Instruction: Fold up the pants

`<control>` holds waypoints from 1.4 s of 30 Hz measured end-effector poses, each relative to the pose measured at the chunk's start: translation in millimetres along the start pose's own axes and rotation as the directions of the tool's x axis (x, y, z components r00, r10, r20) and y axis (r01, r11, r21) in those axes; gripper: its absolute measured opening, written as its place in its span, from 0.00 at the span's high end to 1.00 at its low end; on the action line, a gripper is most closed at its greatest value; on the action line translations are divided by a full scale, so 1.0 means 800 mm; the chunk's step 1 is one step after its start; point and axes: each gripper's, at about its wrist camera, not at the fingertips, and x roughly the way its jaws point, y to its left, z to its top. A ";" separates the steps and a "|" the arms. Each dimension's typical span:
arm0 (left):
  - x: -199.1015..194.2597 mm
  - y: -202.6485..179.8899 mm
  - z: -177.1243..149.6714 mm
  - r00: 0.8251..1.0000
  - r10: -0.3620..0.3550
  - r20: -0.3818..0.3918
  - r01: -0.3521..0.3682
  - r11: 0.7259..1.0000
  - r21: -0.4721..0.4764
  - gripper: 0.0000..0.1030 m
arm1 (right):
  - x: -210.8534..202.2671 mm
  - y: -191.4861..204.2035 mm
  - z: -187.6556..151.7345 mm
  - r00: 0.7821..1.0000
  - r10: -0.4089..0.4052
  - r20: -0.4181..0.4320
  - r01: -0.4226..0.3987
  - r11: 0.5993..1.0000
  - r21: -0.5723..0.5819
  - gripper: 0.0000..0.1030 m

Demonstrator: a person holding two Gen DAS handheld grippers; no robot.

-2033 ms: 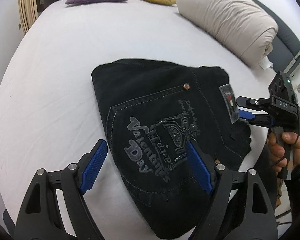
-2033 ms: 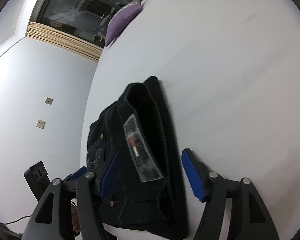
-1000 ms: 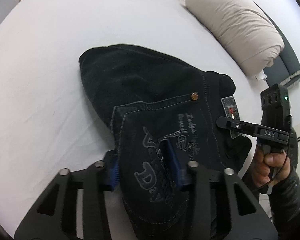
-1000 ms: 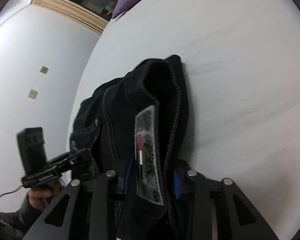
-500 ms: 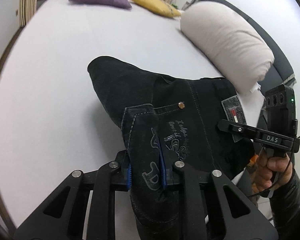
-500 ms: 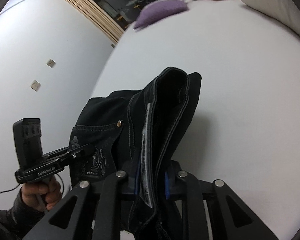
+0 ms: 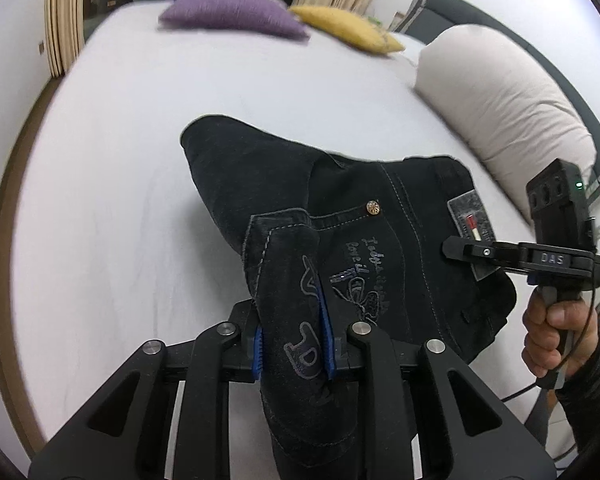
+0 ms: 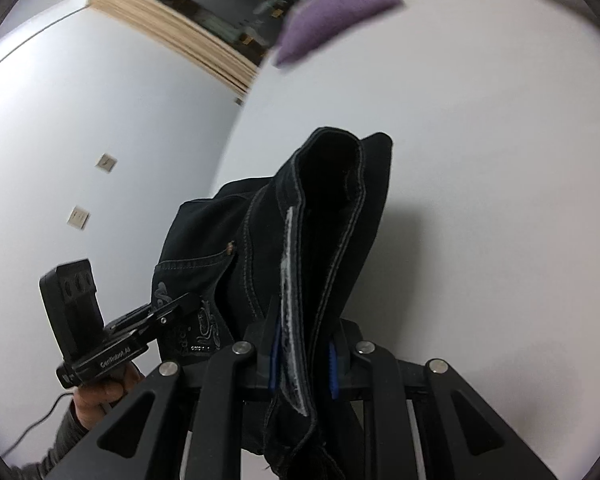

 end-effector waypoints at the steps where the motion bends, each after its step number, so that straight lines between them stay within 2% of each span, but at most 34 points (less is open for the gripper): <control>1: 0.017 0.010 -0.003 1.000 0.010 -0.014 -0.010 1.000 -0.008 0.72 | 0.013 -0.019 0.000 1.000 -0.010 -0.015 0.011 0.999 0.035 0.75; 3: 0.036 0.023 -0.012 1.000 0.008 -0.011 -0.009 0.999 -0.036 0.56 | 0.025 -0.053 -0.007 1.000 -0.006 -0.011 0.007 0.994 0.108 0.64; 5: 0.041 0.039 -0.022 1.000 0.004 0.023 -0.002 0.997 -0.075 0.36 | 0.022 -0.081 -0.016 0.993 0.116 0.037 -0.120 0.979 0.166 0.64; 6: 0.038 0.043 -0.029 0.999 0.000 0.039 0.003 0.997 -0.081 0.35 | 0.019 -0.087 -0.019 0.987 0.151 0.056 -0.159 0.974 0.163 0.64; 8: 0.032 0.044 -0.034 0.999 0.000 0.053 0.004 0.998 -0.071 0.34 | 0.011 -0.091 -0.026 0.981 0.175 0.083 -0.185 0.972 0.146 0.64; 11: 0.015 0.034 -0.033 0.993 0.069 0.093 -0.066 0.997 -0.041 0.34 | -0.008 -0.091 -0.035 0.984 0.144 0.108 -0.159 0.976 0.148 0.60; 13: -0.010 0.015 -0.043 0.977 0.157 0.146 -0.160 0.987 0.010 0.34 | -0.031 -0.093 -0.045 0.984 0.086 0.153 -0.113 0.977 0.179 0.50; 14: -0.025 0.002 -0.050 0.962 0.205 0.181 -0.216 0.976 0.039 0.34 | -0.044 -0.097 -0.053 0.984 0.045 0.172 -0.078 0.979 0.190 0.46; 15: -0.039 -0.006 -0.059 0.947 0.240 0.215 -0.257 0.965 0.056 0.34 | -0.059 -0.092 -0.061 0.981 -0.012 0.194 -0.026 0.981 0.193 0.38; 16: -0.058 -0.024 -0.070 0.920 0.284 0.271 -0.313 0.947 0.071 0.29 | -0.073 -0.081 -0.071 0.974 -0.064 0.218 0.023 0.982 0.186 0.32; 17: -0.077 -0.036 -0.078 0.889 0.324 0.324 -0.366 0.928 0.076 0.20 | -0.084 -0.070 -0.080 0.966 -0.099 0.238 0.058 0.983 0.174 0.30; 18: -0.100 -0.055 -0.090 0.844 0.365 0.392 -0.424 0.902 0.074 0.15 | -0.096 -0.058 -0.088 0.956 -0.132 0.261 0.095 0.984 0.151 0.30; 19: -0.118 -0.066 -0.099 0.816 0.378 0.437 -0.449 0.891 0.068 0.06 | -0.111 -0.041 -0.098 0.943 -0.162 0.289 0.134 0.984 0.115 0.30; 21: -0.157 -0.101 -0.120 0.737 0.409 0.539 -0.509 0.859 0.045 0.00 | -0.140 -0.002 -0.115 0.909 -0.222 0.352 0.224 0.974 0.037 0.28; 22: -0.179 -0.122 -0.131 0.681 0.433 0.590 -0.552 0.834 0.025 0.00 | -0.154 0.022 -0.124 0.887 -0.246 0.391 0.270 0.963 -0.005 0.27; 23: -0.199 -0.141 -0.142 0.633 0.448 0.631 -0.586 0.810 0.013 0.00 | -0.171 0.047 -0.136 0.858 -0.259 0.443 0.311 0.949 -0.047 0.25; 24: -0.217 -0.152 -0.149 0.601 0.457 0.656 -0.609 0.793 0.006 0.00 | -0.185 0.071 -0.148 0.829 -0.265 0.493 0.346 0.935 -0.080 0.18; 25: -0.238 -0.168 -0.160 0.562 0.469 0.681 -0.637 0.771 -0.006 0.00 | -0.205 0.102 -0.166 0.781 -0.270 0.564 0.396 0.911 -0.113 0.08; 26: -0.254 -0.183 -0.169 0.531 0.482 0.697 -0.658 0.753 -0.020 0.00 | -0.218 0.123 -0.178 0.744 -0.261 0.614 0.424 0.896 -0.133 0.03; 28: -0.285 -0.205 -0.188 0.483 0.504 0.716 -0.681 0.730 -0.054 0.00 | -0.255 0.159 -0.212 0.655 -0.211 0.726 0.473 0.864 -0.175 0.00; 29: -0.299 -0.213 -0.197 0.478 0.507 0.717 -0.678 0.732 -0.066 0.00 | -0.268 0.182 -0.231 0.608 -0.180 0.774 0.502 0.842 -0.199 0.00; 30: -0.314 -0.217 -0.206 0.492 0.497 0.715 -0.657 0.750 -0.068 0.00 | -0.278 0.205 -0.246 0.559 -0.160 0.813 0.540 0.814 -0.212 0.00; 31: -0.330 -0.220 -0.213 0.527 0.469 0.709 -0.615 0.786 -0.063 0.00 | -0.283 0.222 -0.255 0.523 -0.152 0.839 0.571 0.793 -0.212 0.00; 32: -0.340 -0.222 -0.218 0.552 0.447 0.704 -0.578 0.814 -0.062 0.00 | -0.292 0.242 -0.268 0.485 -0.144 0.862 0.603 0.770 -0.211 0.00; 33: -0.350 -0.223 -0.223 0.566 0.436 0.700 -0.551 0.831 -0.073 0.00 | -0.297 0.256 -0.274 0.462 -0.135 0.877 0.622 0.754 -0.212 0.00; 35: -0.362 -0.224 -0.234 0.565 0.461 0.684 -0.539 0.834 -0.117 0.00 | -0.316 0.280 -0.292 0.429 -0.099 0.898 0.636 0.739 -0.223 0.00; 36: -0.366 -0.223 -0.239 0.574 0.468 0.672 -0.533 0.836 -0.127 0.00 | -0.322 0.289 -0.300 0.422 -0.086 0.902 0.636 0.738 -0.227 0.00; 37: -0.367 -0.223 -0.243 0.591 0.479 0.649 -0.527 0.838 -0.138 0.00 | -0.330 0.293 -0.305 0.422 -0.079 0.903 0.632 0.740 -0.230 0.00; 39: -0.366 -0.223 -0.249 0.611 0.507 0.609 -0.530 0.833 -0.162 0.00 | -0.341 0.299 -0.313 0.433 -0.085 0.897 0.616 0.755 -0.226 0.00; 41: -0.363 -0.224 -0.256 0.627 0.520 0.581 -0.535 0.829 -0.165 0.00 | -0.343 0.299 -0.318 0.455 -0.110 0.884 0.605 0.766 -0.216 0.00; 42: -0.360 -0.224 -0.259 0.631 0.524 0.572 -0.537 0.827 -0.165 0.00 | -0.342 0.297 -0.320 0.480 -0.128 0.868 0.601 0.769 -0.219 0.00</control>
